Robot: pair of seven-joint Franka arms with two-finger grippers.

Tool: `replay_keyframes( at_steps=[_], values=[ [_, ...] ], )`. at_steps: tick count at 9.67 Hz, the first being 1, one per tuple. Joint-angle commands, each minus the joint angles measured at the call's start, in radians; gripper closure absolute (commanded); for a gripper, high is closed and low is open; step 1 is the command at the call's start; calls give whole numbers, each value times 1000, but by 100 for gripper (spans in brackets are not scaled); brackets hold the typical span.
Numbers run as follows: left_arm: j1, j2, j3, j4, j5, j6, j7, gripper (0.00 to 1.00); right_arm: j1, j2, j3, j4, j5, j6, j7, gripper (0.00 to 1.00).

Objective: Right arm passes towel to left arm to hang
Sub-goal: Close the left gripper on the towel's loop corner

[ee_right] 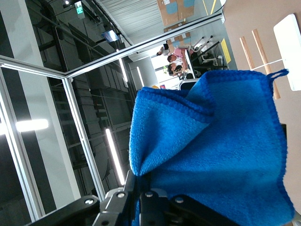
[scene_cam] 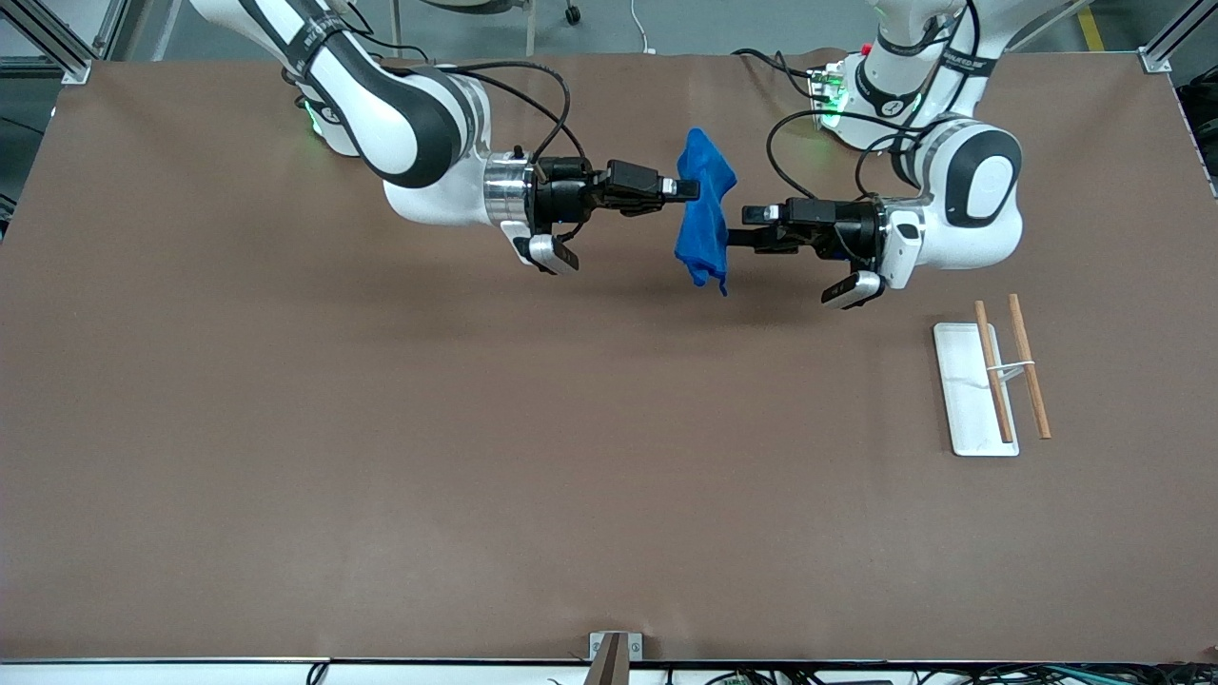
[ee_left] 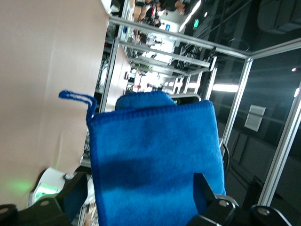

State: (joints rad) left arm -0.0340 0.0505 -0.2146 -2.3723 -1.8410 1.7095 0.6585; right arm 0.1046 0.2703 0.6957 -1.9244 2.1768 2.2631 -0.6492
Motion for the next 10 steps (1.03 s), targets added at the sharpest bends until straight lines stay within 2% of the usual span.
replay_keyframes(
  at_steps=[1, 2, 3, 10],
  values=[
    [-4, -11, -55, -35, -114, 111, 41, 2, -8, -5, 13, -2, 35, 3, -27, 100],
    [-6, -6, -89, -31, -207, 145, 73, 2, -8, -5, 13, -2, 35, 3, -27, 100],
    [-4, 0, -112, -33, -242, 169, 94, 2, -8, -5, 13, -2, 35, 1, -27, 100],
    [3, 43, -114, -30, -233, 174, 133, 1, -8, -5, 13, -2, 35, 1, -27, 100]
  ],
)
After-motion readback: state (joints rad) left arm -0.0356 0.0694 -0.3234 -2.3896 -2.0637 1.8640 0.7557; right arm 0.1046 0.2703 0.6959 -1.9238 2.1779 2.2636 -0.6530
